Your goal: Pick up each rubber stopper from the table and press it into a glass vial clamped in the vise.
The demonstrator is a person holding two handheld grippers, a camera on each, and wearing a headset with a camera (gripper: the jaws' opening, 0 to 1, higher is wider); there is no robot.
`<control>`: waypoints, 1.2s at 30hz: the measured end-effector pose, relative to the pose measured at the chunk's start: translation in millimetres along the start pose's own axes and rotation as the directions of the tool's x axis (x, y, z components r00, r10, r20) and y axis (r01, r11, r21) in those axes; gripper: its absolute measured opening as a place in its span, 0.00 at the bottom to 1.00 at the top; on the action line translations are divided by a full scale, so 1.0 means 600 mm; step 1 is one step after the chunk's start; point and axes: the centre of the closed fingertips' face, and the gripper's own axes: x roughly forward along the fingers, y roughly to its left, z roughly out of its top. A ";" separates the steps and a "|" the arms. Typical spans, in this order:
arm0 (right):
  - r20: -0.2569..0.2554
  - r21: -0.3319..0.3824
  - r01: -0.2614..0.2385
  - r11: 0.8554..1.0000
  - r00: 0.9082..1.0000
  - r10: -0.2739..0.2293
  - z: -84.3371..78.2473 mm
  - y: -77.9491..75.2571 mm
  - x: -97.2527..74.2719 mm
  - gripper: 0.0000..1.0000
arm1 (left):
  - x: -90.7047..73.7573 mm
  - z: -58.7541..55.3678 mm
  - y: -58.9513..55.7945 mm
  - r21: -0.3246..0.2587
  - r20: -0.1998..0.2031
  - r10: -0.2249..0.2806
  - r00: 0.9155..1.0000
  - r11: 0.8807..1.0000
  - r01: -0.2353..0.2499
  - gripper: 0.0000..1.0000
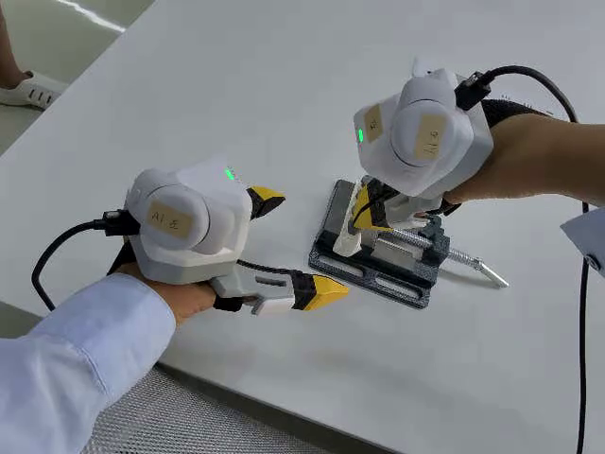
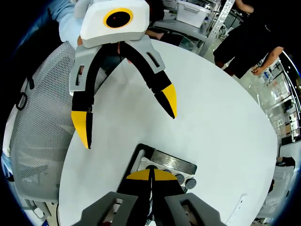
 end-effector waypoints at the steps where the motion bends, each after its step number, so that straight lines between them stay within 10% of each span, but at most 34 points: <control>1: 0.000 0.002 0.001 1.000 1.000 -0.001 0.000 0.000 0.000 0.00 | 0.000 0.000 0.000 -0.002 0.001 0.000 1.000 1.000 0.000 0.74; 36: -0.028 0.036 0.020 0.999 0.999 -0.019 0.002 0.000 0.006 0.00 | -0.002 0.002 0.004 -0.009 0.004 0.009 1.000 1.000 -0.009 0.73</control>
